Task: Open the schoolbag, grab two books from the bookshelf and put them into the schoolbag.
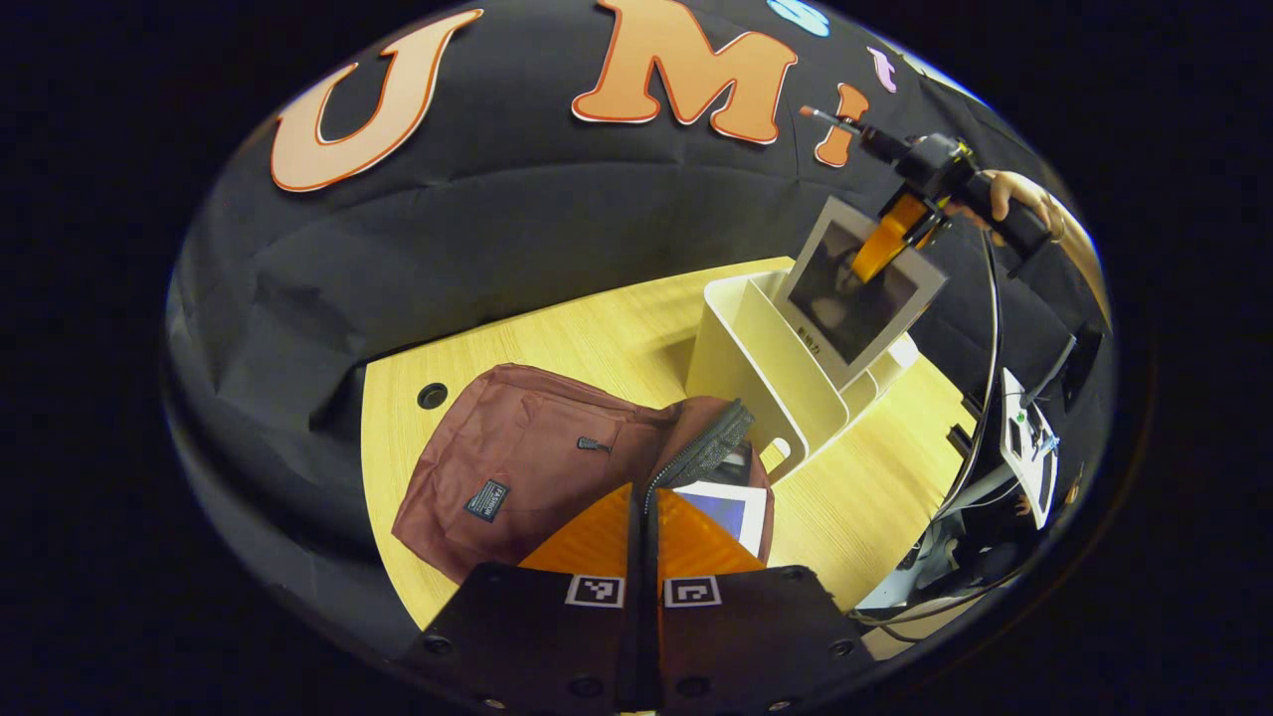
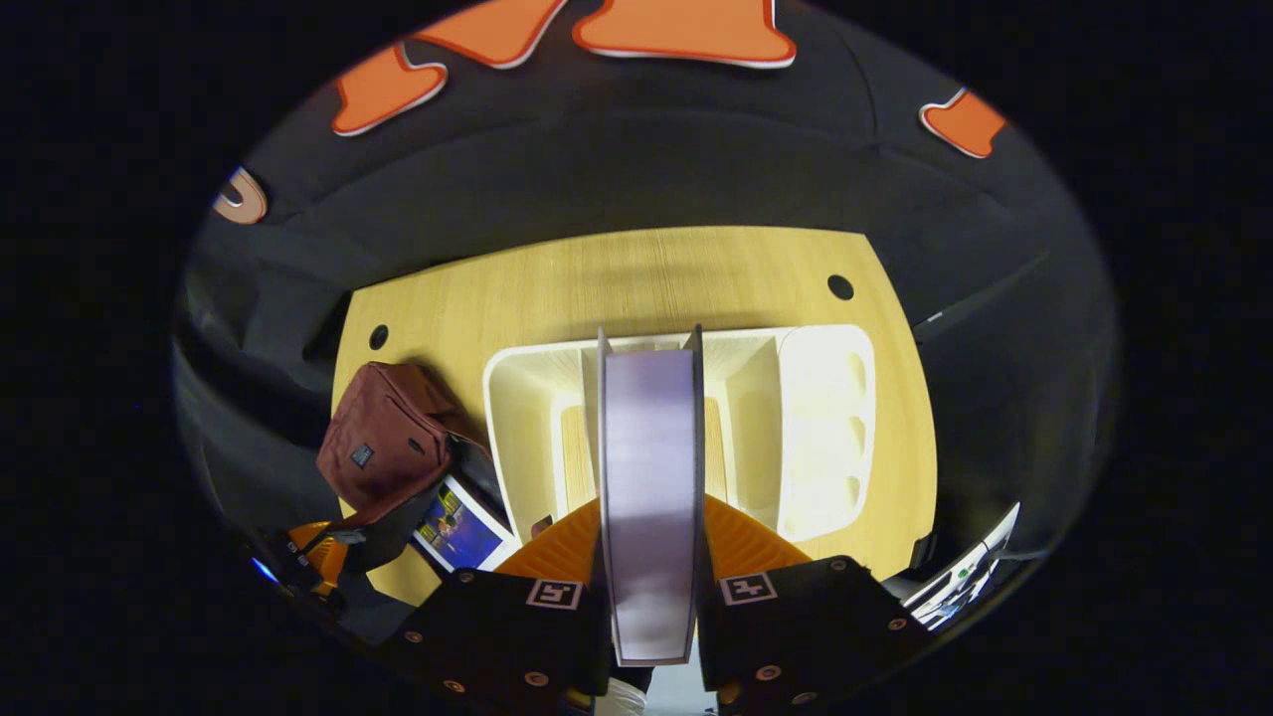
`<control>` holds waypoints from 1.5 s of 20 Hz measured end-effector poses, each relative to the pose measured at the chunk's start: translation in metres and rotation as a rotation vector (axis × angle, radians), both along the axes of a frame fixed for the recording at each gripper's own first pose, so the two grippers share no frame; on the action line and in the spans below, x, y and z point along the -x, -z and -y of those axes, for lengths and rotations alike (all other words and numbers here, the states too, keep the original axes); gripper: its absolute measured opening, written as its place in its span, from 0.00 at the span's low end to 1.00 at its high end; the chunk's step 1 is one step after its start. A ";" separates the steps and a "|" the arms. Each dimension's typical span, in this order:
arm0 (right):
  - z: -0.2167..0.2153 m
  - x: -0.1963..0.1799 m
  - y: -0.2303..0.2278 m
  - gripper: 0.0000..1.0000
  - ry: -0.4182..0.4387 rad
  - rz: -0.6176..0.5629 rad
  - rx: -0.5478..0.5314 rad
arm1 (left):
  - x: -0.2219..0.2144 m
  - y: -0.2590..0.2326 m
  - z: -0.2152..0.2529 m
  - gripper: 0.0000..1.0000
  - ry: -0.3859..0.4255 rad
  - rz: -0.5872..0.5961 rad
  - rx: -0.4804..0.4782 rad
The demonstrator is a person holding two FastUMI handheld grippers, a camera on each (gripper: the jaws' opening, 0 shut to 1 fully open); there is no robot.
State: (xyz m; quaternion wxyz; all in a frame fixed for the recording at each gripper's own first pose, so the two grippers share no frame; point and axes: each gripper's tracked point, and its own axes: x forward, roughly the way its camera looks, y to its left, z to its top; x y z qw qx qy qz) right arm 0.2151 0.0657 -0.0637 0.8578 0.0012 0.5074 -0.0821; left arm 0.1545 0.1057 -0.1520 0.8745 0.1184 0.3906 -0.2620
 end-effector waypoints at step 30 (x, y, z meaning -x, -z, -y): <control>-0.185 0.108 0.173 0.34 0.220 0.383 -0.954 | 0.017 -0.023 0.020 0.01 0.013 0.019 -0.013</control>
